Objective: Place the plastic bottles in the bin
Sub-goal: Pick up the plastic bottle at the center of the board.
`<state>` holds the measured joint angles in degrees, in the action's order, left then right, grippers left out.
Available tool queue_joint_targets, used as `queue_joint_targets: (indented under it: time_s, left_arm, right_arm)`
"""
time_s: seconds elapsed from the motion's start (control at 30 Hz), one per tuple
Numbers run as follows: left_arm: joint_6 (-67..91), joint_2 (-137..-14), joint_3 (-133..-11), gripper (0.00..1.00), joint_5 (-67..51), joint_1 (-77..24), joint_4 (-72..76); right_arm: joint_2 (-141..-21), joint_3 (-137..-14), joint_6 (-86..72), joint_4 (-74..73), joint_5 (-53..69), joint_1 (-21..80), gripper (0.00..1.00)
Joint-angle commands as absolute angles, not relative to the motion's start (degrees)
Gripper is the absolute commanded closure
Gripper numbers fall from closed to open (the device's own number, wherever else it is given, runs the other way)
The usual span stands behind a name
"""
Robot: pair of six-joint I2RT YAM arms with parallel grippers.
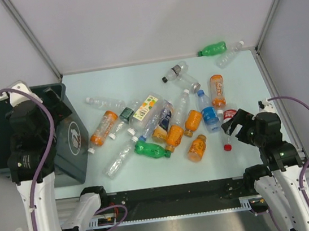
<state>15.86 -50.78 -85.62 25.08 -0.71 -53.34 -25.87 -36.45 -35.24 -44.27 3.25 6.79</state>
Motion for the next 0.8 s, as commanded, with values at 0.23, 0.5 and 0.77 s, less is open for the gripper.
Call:
queue_joint_targets:
  time_s: [0.23,0.5,0.77]
  left_arm:
    - [13.6,-47.0,-82.3,0.00,-4.2,-0.7,-49.9]
    - [13.8,-44.3,-72.7,0.00,-6.9,-9.9,-45.2]
    - [15.2,-46.7,-61.4,0.00,-4.6,-34.4,-33.2]
  right_arm:
    - [-25.9,-38.1,-34.7,-43.4,3.3,6.5,0.00]
    - [-28.8,-37.9,-34.9,-42.3,2.0,5.7,0.00]
    - [-27.6,-37.9,-36.8,-42.6,0.1,5.6,0.00]
